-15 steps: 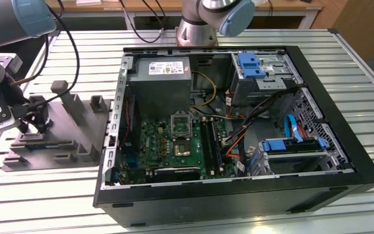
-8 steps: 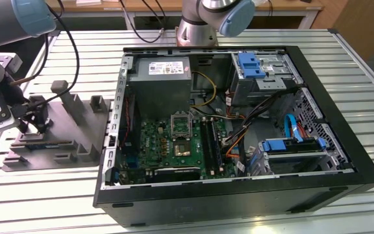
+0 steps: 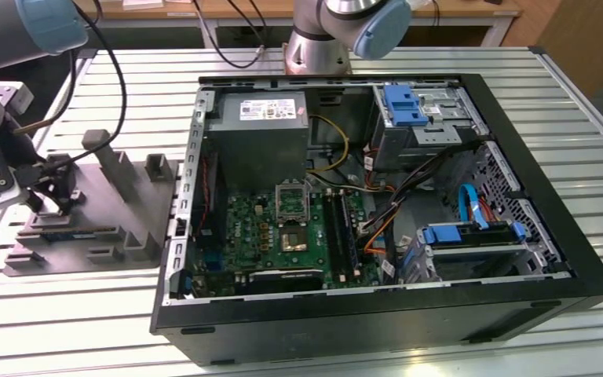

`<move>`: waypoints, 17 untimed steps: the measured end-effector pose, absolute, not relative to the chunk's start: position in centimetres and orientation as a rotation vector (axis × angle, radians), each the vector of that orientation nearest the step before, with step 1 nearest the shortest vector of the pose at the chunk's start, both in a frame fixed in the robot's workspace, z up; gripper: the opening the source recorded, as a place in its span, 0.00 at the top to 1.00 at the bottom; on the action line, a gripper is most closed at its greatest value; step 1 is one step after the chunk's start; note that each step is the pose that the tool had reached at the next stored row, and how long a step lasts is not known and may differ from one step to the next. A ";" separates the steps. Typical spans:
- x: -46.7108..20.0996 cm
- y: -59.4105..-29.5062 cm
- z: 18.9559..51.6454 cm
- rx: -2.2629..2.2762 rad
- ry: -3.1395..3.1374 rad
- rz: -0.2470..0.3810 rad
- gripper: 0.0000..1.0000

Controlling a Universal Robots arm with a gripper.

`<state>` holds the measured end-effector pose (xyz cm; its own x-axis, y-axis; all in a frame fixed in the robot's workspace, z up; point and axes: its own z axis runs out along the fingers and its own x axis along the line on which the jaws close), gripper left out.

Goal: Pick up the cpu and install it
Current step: 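Pick up the cpu and move it towards the insertion slot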

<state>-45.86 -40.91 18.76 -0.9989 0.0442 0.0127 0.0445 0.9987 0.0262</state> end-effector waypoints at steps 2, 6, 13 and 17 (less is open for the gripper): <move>-45.9 -40.9 18.9 -0.069 -3.128 -0.041 0.53; -45.9 -40.9 20.1 -0.069 -3.128 -0.041 0.53; -45.9 -40.9 20.5 -0.069 -3.128 -0.041 0.53; -45.9 -40.9 20.6 -0.069 -3.128 -0.041 0.53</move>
<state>-45.86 -40.91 20.57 -0.9989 0.0442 0.0128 0.0445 0.9987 0.0262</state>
